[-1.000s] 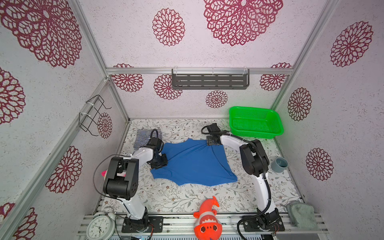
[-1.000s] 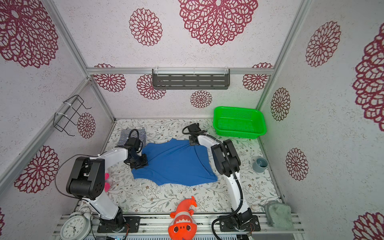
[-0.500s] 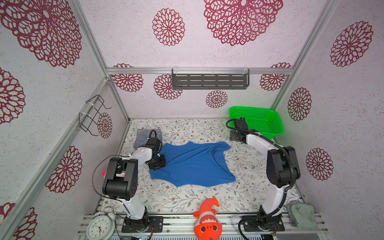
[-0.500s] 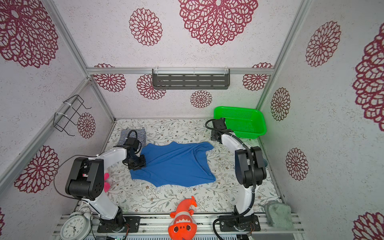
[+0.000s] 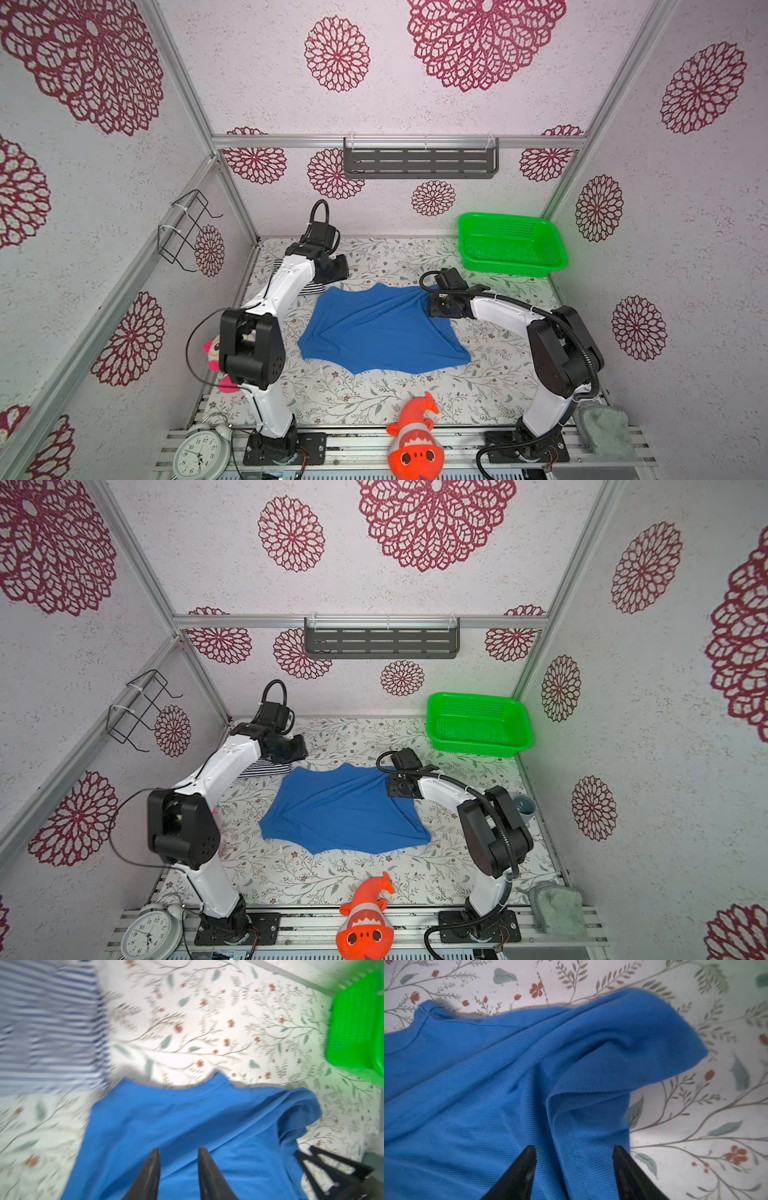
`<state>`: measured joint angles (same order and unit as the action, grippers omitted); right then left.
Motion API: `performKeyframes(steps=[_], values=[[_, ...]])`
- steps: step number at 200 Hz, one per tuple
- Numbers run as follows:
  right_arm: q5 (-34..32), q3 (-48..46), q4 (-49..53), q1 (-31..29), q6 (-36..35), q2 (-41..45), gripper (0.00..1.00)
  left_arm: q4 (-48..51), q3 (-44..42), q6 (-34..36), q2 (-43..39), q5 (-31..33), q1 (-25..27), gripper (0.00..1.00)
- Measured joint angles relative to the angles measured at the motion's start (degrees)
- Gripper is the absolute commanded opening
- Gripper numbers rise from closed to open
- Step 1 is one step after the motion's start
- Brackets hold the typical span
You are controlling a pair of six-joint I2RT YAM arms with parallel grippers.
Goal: Fold and stack the tank tops
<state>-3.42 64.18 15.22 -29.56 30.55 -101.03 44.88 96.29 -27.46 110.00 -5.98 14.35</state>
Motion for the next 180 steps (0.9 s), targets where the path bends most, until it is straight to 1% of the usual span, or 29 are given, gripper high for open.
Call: performKeyframes(steps=[17,40,61,77,89,111,127,143,156,180], values=[[0.72,-0.17,-2.32,0.55,2.64,-0.31,0.61,-1.44,6.69,0.46,8.31,-1.03,1.92,0.33],[0.92,-0.07,-6.05,1.29,4.7,-1.53,0.61,-2.08,10.97,0.85,16.74,-1.9,3.63,0.32],[1.07,1.2,-7.58,1.68,5.53,-4.24,0.6,-2.12,12.85,0.87,21.24,-2.56,4.76,0.32],[1.11,2.73,-7.74,1.84,5.66,-6.58,0.57,-2.1,13.6,0.87,22.86,-2.56,5.29,0.32],[1.16,3.37,-7.78,1.92,5.81,-7.8,0.49,-2.12,14.29,0.87,23.63,-2.54,5.55,0.32],[0.83,4.35,-7.37,1.95,6.4,-8.63,0.3,-2.23,16.94,0.87,25.57,-2.43,5.75,0.3],[0.13,5.55,-6.62,1.97,5.75,-8.68,0.16,-2.08,19.19,0.79,27.8,-1.75,5.77,0.22],[-0.87,6.32,-5.99,2.16,5.11,-8.39,0.05,-1.14,21.92,0.87,30.53,0.07,5.88,0.15],[-1.31,6.29,-4.87,2.58,3.93,-7.76,0.0,-0.57,23.89,0.9,31.98,1.62,5.9,0.1],[-1.75,5.75,-2.62,4.44,0.48,-5.66,0.0,0.0,24.96,1.07,32.85,4.24,5.88,0.02]])
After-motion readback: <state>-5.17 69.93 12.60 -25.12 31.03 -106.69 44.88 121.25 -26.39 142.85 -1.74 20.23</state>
